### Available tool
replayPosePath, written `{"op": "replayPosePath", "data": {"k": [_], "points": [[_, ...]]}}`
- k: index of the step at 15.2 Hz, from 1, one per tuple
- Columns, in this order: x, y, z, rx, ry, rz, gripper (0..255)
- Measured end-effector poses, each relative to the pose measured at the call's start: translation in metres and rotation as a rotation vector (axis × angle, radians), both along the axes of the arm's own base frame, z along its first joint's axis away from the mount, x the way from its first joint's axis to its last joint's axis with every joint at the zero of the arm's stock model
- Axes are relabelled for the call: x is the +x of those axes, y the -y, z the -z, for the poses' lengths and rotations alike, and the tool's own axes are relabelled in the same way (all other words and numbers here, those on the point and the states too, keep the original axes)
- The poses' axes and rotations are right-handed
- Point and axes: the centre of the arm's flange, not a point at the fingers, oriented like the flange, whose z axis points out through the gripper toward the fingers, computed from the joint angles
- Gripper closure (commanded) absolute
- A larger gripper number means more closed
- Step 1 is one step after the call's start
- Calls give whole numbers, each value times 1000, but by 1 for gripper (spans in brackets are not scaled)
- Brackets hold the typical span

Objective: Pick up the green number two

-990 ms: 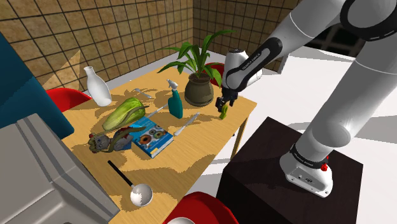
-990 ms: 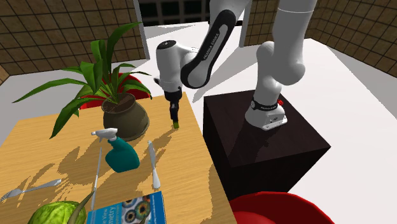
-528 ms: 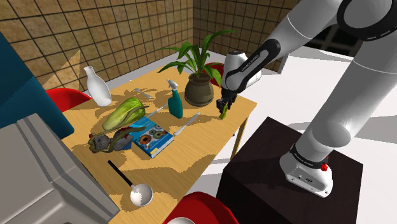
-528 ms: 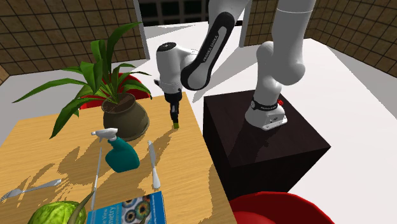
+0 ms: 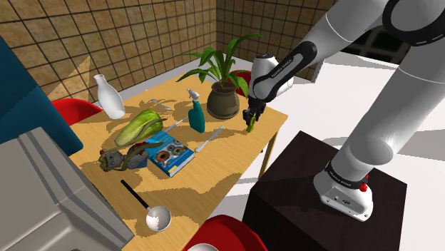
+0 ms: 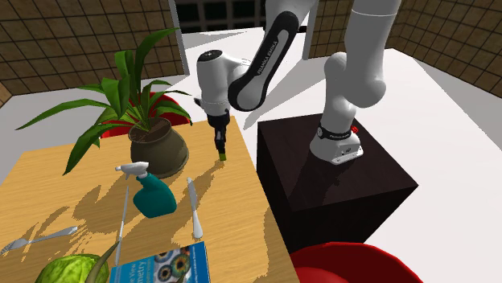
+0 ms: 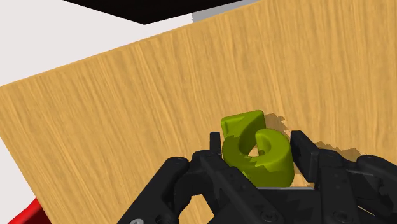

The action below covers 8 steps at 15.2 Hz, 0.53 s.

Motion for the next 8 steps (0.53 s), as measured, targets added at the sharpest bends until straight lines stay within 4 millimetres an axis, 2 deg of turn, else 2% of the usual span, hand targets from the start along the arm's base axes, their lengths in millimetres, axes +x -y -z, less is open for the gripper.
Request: {"op": "replayPosePath", "data": {"k": [8], "points": [[-1, 1, -42, 0, 0, 0, 255]]}}
